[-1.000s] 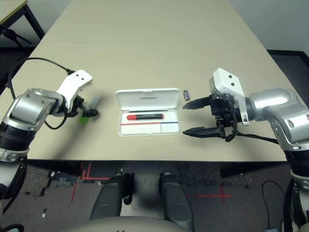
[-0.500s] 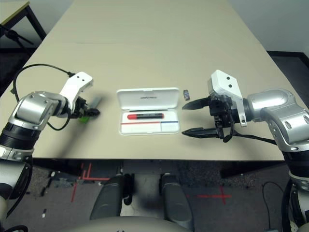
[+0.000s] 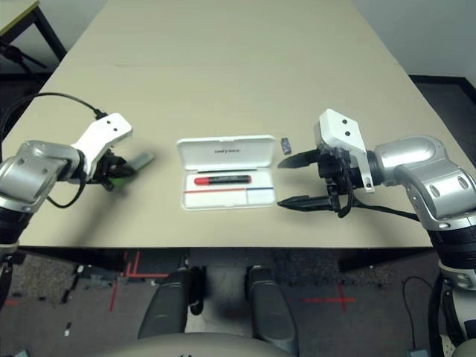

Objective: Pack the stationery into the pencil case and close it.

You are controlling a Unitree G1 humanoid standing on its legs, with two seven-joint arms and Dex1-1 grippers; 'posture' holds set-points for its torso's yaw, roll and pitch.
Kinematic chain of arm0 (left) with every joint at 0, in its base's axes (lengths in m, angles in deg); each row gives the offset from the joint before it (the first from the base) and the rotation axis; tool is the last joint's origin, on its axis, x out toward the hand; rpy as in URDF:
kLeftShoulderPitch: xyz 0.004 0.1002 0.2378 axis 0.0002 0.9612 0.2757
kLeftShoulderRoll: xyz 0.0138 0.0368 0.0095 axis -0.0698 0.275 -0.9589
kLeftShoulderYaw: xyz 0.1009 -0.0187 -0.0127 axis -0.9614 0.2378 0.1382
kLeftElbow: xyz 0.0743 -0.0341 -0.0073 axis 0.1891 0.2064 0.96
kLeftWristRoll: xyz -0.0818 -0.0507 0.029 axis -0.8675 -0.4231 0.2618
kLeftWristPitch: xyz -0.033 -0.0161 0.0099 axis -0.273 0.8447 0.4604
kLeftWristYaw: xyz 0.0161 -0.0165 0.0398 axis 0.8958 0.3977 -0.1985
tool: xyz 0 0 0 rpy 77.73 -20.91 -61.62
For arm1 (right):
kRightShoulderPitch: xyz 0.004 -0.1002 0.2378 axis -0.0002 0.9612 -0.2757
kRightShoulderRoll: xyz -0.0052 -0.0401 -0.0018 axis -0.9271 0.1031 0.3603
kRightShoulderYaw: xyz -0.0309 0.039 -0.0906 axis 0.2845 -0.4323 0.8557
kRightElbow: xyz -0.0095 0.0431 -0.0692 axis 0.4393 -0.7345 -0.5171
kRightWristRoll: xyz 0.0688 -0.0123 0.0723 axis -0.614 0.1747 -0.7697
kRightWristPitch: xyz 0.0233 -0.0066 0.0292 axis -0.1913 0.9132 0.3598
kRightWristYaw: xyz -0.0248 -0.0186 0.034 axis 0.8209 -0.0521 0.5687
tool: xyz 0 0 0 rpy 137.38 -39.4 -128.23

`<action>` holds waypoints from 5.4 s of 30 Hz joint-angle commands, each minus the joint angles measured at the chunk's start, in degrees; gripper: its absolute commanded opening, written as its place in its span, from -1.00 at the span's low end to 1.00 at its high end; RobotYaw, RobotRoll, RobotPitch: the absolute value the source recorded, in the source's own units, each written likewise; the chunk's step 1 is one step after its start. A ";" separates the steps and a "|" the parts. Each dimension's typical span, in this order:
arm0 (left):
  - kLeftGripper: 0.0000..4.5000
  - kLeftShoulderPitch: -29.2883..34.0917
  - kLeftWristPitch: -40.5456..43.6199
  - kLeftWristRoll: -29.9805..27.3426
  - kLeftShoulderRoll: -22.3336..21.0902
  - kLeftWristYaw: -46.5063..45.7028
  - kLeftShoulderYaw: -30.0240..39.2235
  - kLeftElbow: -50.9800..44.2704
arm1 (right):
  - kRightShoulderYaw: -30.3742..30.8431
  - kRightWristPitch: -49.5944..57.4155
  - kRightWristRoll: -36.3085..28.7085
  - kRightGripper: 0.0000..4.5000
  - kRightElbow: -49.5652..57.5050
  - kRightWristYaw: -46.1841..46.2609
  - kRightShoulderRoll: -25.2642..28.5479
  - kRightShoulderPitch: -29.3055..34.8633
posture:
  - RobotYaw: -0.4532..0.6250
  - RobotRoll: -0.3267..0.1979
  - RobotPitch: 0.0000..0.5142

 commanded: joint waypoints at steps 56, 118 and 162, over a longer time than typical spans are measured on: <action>-0.19 -9.25 -13.16 5.57 22.93 9.05 -17.79 -0.54 | 1.67 -2.85 4.80 1.00 -3.07 -0.90 0.22 -0.42 | -0.10 0.25 -0.39; 0.99 3.21 -13.22 -15.74 5.89 8.25 9.25 -19.03 | 0.40 42.42 7.06 1.00 -19.73 35.95 -9.38 -18.92 | -0.04 0.25 -0.36; 1.00 3.20 -12.27 -15.62 4.71 6.42 6.94 -21.09 | 3.39 23.08 19.63 -0.87 -43.88 39.36 -23.44 -24.50 | 0.05 0.25 -0.40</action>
